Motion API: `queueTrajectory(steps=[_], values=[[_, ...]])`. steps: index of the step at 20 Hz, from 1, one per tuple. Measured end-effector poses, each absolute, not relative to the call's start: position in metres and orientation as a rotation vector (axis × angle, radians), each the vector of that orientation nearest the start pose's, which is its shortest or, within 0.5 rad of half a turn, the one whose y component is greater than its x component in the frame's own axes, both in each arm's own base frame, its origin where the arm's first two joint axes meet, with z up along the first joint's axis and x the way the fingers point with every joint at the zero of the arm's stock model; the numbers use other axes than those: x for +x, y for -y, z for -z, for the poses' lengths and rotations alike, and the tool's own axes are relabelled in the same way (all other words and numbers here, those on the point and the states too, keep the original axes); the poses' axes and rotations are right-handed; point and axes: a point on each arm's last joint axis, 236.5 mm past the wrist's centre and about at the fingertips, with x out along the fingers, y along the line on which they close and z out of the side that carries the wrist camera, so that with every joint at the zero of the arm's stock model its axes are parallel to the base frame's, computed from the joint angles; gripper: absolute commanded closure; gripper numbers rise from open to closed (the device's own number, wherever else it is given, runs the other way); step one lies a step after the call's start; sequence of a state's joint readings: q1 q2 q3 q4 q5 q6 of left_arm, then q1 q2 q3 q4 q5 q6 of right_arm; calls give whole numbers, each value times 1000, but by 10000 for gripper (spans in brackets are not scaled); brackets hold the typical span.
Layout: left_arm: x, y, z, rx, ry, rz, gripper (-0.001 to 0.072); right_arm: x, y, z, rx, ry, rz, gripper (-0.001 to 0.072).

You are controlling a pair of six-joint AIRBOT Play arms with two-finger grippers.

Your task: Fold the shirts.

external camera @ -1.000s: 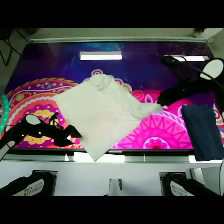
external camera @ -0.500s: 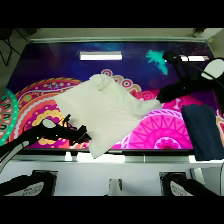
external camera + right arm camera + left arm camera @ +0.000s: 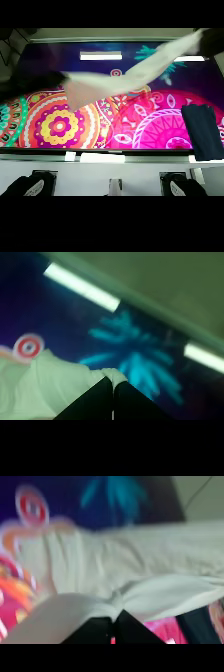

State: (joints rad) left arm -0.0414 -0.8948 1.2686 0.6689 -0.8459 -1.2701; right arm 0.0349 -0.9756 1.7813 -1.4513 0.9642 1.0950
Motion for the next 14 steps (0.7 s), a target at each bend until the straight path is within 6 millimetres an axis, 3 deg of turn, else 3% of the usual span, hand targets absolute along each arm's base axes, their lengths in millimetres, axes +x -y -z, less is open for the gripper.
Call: queueTrajectory(steps=[2, 3, 5, 6, 8, 10, 12, 14], values=[[325, 120, -455, -368, -25, 571, 677, 319, -19, -524, -418, 101, -47, 692], [294, 112, -502, -333, 96, 559, 677, 286, -11, -555, -420, 189, -2, 692], [235, 103, -564, -285, 274, 534, 677, 231, -2, -593, -420, 311, 60, 692], [217, 102, -577, -271, 310, 523, 676, 213, 2, -602, -421, 342, 79, 692], [205, 102, -578, -251, 297, 505, 676, 190, 8, -607, -424, 357, 107, 692], [213, 102, -562, -249, 224, 494, 676, 186, 13, -604, -427, 334, 124, 692], [236, 99, -534, -263, 120, 483, 676, 200, 16, -590, -434, 268, 124, 692], [265, 97, -498, -298, 4, 476, 675, 232, 17, -562, -454, 142, 109, 692]])
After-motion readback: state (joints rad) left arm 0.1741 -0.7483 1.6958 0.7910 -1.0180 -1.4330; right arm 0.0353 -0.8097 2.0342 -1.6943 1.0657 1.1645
